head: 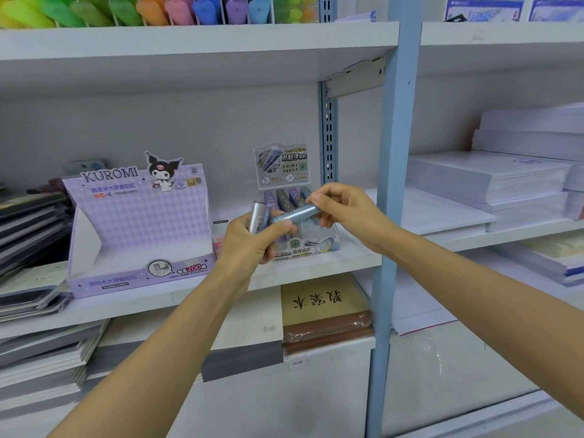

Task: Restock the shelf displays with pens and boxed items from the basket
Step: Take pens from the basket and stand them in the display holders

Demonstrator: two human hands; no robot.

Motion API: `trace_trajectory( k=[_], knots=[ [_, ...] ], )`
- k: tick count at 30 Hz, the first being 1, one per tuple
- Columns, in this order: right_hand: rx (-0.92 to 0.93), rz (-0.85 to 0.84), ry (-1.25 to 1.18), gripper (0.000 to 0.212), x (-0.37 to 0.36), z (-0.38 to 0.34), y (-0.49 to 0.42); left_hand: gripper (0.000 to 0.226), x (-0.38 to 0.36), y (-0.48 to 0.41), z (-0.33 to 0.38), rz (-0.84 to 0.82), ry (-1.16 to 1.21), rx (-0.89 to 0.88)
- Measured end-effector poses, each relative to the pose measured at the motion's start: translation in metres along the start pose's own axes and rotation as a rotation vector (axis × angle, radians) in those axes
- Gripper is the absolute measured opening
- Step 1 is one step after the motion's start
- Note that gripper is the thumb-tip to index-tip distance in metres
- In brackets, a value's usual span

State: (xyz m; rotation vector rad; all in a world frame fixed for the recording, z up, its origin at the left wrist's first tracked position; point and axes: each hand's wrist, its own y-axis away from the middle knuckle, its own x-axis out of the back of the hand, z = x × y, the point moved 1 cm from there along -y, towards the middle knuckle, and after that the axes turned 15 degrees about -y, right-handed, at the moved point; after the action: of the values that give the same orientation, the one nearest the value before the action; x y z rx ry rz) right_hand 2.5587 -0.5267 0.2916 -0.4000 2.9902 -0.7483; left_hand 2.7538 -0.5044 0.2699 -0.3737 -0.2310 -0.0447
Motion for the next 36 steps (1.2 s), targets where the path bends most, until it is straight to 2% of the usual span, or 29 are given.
trace_trajectory(
  k=[4, 10, 16, 18, 21, 26, 29, 32, 36],
  knots=[
    [-0.007, -0.106, 0.009, 0.014, -0.001, 0.000, 0.008, 0.009, 0.002, -0.002, 0.002, 0.085, 0.041, 0.029],
    [-0.070, -0.138, -0.103, 0.014, -0.005, -0.002, 0.014, 0.013, -0.004, -0.001, 0.003, 0.121, 0.091, 0.033],
    [-0.088, -0.241, 0.049, 0.022, -0.009, -0.003, 0.017, 0.024, -0.009, 0.001, 0.006, 0.165, 0.081, -0.002],
    [-0.039, -0.175, 0.123, 0.025, -0.011, -0.006, 0.015, 0.020, -0.009, 0.001, 0.007, 0.162, 0.053, -0.013],
    [0.063, -0.040, 0.056, 0.029, -0.013, -0.014, 0.009, 0.015, -0.012, 0.001, 0.008, 0.103, -0.005, -0.026],
    [0.085, -0.078, 0.127, 0.017, -0.014, -0.022, 0.002, 0.011, -0.018, 0.001, 0.010, 0.002, -0.042, -0.014],
    [0.154, 0.093, 0.112, 0.015, -0.005, -0.021, -0.006, 0.010, -0.016, -0.001, 0.009, -0.032, 0.030, 0.020],
    [0.208, 0.282, 0.236, 0.014, 0.010, -0.014, -0.014, 0.016, -0.013, -0.001, 0.007, -0.076, 0.079, 0.042],
    [0.178, 0.328, 0.377, 0.018, 0.018, 0.003, -0.021, 0.017, -0.007, 0.000, 0.003, -0.123, 0.065, 0.036]
  ],
)
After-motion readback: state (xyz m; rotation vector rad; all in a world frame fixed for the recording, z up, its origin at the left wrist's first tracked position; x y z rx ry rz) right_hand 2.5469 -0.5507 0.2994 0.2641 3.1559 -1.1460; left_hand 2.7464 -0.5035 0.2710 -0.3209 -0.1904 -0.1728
